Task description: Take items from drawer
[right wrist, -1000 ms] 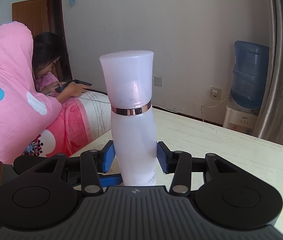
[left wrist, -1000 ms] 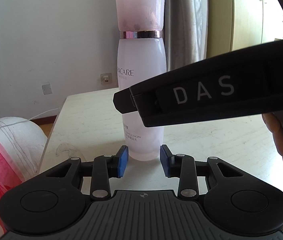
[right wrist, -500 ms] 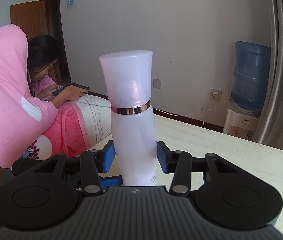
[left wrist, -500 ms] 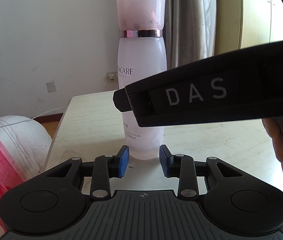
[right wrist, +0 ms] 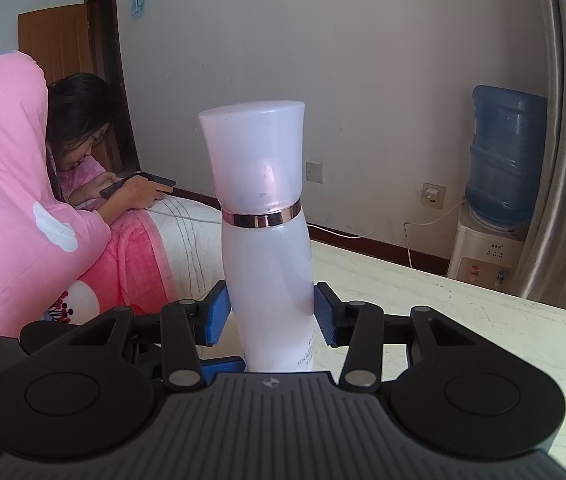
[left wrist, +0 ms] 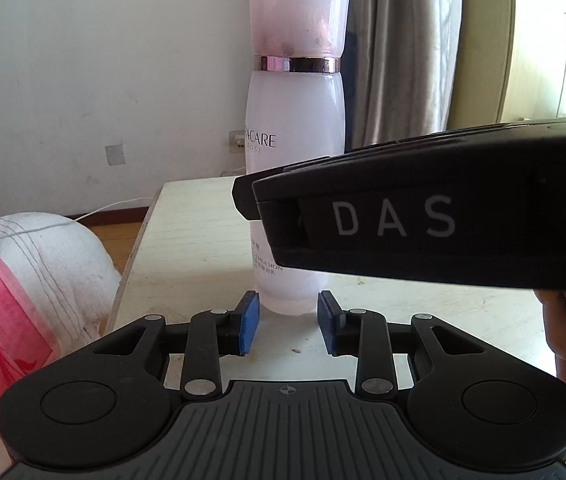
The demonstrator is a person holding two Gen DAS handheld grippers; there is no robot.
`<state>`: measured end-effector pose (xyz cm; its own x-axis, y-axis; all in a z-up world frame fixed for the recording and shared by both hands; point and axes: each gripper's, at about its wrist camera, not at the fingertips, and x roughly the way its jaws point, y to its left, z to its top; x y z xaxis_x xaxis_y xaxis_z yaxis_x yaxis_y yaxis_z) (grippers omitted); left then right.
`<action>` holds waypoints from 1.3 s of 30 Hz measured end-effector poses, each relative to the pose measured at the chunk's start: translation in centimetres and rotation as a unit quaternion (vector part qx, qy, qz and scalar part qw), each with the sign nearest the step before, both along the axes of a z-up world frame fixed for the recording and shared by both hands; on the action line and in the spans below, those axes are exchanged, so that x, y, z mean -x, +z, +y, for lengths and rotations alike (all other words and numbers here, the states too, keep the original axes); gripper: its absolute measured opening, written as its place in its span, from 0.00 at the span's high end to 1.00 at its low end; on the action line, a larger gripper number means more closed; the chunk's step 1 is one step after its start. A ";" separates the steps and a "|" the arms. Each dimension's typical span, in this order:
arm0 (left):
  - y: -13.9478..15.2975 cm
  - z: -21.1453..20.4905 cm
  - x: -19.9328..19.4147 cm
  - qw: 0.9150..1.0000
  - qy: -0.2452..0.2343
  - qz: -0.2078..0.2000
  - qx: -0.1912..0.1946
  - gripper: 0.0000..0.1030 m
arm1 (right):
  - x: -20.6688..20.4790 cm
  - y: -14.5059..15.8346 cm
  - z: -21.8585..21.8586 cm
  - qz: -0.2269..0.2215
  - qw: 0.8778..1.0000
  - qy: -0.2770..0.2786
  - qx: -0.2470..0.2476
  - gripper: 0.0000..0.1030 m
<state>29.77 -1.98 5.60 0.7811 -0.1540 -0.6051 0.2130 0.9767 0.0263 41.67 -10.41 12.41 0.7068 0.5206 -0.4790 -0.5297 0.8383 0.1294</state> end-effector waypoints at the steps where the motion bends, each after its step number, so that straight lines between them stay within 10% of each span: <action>1: 0.0 0.0 -0.1 1.000 0.001 0.000 0.000 0.67 | -0.1 0.0 0.1 0.000 1.000 0.000 0.000 0.55; 39: 0.6 -0.8 -0.5 1.000 -0.005 0.001 -0.012 0.60 | -1.6 -0.8 1.6 -0.007 1.000 -0.020 0.002 0.54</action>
